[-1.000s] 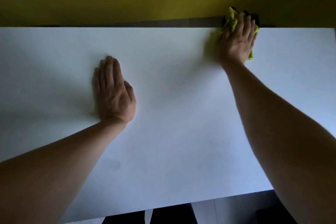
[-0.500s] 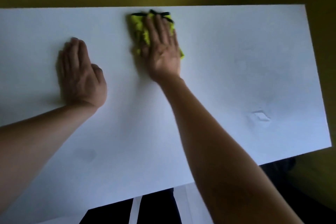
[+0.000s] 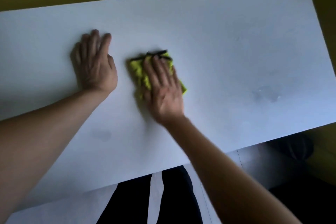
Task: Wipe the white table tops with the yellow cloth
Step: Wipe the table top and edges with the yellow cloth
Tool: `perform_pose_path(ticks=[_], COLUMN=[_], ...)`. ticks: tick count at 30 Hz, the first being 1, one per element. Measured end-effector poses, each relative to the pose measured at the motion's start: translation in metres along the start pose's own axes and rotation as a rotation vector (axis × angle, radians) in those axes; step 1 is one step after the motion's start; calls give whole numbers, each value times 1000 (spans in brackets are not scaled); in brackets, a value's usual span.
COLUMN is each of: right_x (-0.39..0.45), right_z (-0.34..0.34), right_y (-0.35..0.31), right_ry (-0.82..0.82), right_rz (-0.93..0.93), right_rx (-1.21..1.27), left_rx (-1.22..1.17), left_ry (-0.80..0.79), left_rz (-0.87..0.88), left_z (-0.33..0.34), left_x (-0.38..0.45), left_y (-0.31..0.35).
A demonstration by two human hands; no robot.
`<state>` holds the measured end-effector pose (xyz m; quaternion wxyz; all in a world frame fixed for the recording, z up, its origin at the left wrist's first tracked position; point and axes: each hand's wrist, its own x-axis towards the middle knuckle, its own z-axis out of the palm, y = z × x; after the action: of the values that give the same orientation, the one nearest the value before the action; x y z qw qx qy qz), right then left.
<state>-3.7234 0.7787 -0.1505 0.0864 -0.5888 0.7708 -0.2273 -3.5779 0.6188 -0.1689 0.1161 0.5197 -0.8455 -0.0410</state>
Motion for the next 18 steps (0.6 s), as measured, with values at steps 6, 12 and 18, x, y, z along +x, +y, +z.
perform_pose_path(ticks=[6,12,18], right_x=[-45,-56,-89], right_z=[-17,-56,-51], right_y=[5,106,75], right_ry=[-121,64,81], right_rz=[-120,268,233], right_rx=[-19,-111,-72], left_rx=[-15,-148,-202], left_ry=[-28,-21,-84], left_rz=[109,345,271], left_z=[-9,-3,0], left_x=[-19,-98,-110], left_y=[16,91,155])
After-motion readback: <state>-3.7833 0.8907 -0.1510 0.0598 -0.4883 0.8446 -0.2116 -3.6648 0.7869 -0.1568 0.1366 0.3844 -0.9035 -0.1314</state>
